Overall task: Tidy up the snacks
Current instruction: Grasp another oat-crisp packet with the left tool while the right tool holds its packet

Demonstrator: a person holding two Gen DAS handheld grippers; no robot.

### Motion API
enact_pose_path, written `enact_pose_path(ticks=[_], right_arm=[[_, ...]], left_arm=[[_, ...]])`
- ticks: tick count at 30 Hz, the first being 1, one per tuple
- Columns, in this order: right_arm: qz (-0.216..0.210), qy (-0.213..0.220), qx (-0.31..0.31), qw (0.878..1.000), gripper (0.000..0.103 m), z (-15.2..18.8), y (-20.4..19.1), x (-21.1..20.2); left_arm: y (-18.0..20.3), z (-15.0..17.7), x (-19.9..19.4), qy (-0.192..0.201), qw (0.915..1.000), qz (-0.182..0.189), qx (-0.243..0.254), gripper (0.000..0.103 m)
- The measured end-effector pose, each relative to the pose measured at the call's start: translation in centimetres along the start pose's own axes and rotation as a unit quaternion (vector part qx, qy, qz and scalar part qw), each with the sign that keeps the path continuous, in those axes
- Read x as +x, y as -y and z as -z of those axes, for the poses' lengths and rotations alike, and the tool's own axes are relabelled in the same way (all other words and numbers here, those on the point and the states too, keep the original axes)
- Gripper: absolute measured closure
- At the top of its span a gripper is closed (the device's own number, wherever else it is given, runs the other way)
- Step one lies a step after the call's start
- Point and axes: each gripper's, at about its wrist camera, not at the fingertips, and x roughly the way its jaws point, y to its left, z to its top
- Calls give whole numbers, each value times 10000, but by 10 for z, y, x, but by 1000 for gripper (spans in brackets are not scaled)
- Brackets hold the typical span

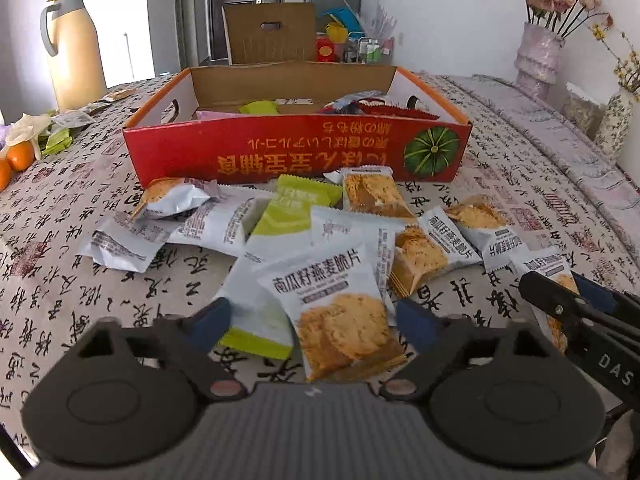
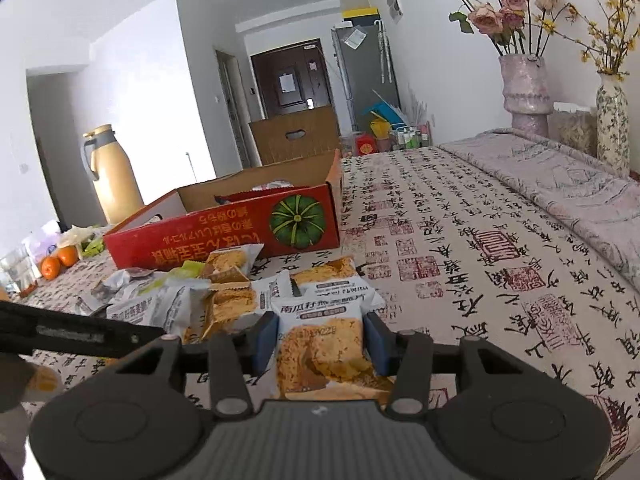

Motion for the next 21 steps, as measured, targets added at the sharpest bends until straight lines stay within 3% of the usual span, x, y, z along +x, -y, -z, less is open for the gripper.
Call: enact_pose_path(ticks=[4, 8, 21], right_arm=[[-127, 24, 83, 9999, 57, 3, 7, -1], [-241, 20, 153, 9996, 57, 8, 13, -1], [-316, 53, 265, 9991, 57, 12, 21, -5]], left_arm=[[7, 2, -1, 7, 9999, -143, 25, 34], [13, 4, -2, 14, 9997, -231, 75, 56], [23, 3, -17, 166, 9991, -284, 264, 59]])
